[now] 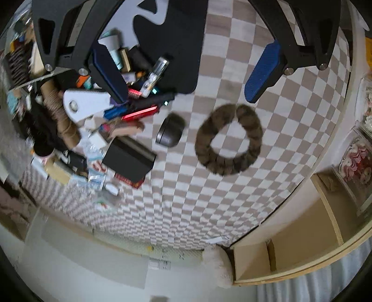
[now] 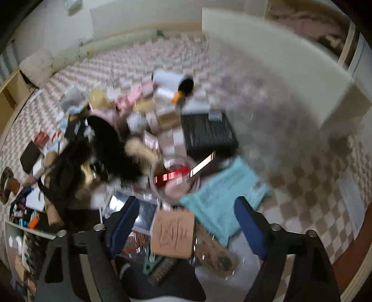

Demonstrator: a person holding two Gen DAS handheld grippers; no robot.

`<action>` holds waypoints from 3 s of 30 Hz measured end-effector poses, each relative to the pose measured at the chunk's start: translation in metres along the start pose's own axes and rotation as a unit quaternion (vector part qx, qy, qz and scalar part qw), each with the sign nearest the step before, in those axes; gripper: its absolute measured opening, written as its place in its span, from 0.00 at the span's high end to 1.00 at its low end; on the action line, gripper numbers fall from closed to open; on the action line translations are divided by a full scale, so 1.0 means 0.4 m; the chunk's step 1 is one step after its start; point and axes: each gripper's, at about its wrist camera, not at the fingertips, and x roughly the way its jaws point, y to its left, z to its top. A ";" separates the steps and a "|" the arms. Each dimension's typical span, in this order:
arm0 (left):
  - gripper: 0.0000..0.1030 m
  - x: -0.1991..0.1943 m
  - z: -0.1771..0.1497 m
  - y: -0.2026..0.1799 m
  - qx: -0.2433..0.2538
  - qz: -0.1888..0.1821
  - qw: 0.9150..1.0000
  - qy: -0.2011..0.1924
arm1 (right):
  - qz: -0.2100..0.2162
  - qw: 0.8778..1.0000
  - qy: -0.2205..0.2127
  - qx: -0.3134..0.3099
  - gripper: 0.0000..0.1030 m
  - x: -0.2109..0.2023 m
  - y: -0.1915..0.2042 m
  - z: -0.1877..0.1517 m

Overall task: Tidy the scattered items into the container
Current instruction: 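Lower the right gripper onto the carved brown tile while the left approaches the printed white lighter, then close the right gripper on the carved tile while the left closes on the printed lighter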

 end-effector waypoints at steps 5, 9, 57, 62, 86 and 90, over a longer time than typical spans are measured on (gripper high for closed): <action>0.06 0.037 -0.026 -0.027 0.035 0.010 0.999 0.021 | 0.005 0.999 0.042 -0.015 0.28 0.057 0.017 -0.027; 0.06 0.055 -0.038 -0.046 0.050 0.008 0.998 0.033 | 0.009 0.997 0.076 -0.027 0.28 0.103 0.030 -0.049; 0.06 0.129 -0.071 -0.117 0.089 0.017 0.992 0.091 | -0.048 0.985 0.161 -0.045 0.36 0.207 0.015 -0.077; 0.06 0.144 -0.078 -0.112 0.096 0.019 0.990 0.105 | -0.022 0.986 0.161 -0.041 0.37 0.191 0.003 -0.084; 0.42 0.269 -0.104 -0.170 0.172 0.060 0.974 0.134 | 0.006 0.983 0.170 -0.074 0.37 0.196 0.038 -0.088; 0.54 0.287 -0.089 -0.156 0.124 0.033 0.981 0.148 | 0.004 0.982 0.171 -0.074 0.37 0.199 0.043 -0.082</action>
